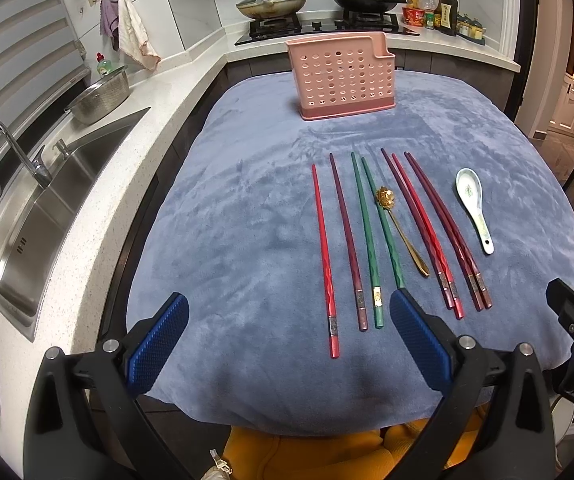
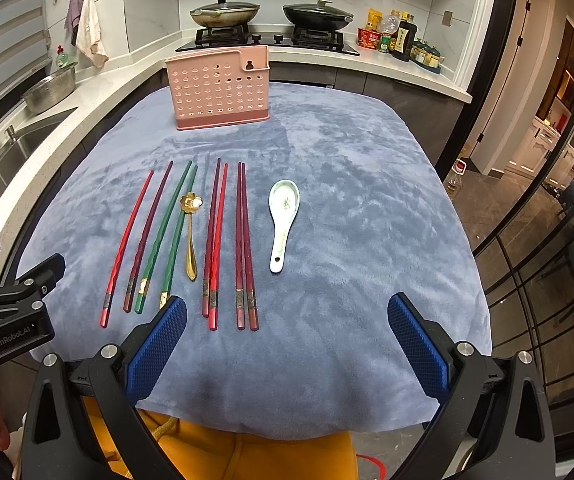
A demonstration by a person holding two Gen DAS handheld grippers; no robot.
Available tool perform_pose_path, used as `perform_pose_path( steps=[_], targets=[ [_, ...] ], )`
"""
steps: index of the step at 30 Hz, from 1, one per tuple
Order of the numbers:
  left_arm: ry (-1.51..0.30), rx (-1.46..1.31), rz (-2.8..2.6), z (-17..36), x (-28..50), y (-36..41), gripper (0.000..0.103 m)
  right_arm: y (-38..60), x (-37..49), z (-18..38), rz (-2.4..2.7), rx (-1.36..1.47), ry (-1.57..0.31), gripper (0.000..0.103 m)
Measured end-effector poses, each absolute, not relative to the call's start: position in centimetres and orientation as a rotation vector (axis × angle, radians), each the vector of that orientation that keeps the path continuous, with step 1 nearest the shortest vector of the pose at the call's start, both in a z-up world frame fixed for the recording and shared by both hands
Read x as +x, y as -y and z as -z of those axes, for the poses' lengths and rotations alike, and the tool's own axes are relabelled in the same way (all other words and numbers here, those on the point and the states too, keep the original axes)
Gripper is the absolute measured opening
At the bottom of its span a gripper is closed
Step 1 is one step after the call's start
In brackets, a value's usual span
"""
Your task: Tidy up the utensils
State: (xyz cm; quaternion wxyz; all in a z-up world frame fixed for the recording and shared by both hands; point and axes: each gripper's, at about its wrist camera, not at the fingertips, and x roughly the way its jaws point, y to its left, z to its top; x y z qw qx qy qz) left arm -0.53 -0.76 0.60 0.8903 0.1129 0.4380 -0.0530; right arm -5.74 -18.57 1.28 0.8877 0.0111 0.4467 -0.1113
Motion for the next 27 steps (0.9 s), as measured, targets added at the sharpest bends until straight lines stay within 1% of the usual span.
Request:
perform_pose_path(
  steps=[27],
  targets=[
    [-0.912,0.233,0.113,-0.35,-0.55,0.85,0.096,18.42,-5.76,-1.21,0.229,0.025,-0.927,0.096]
  ],
)
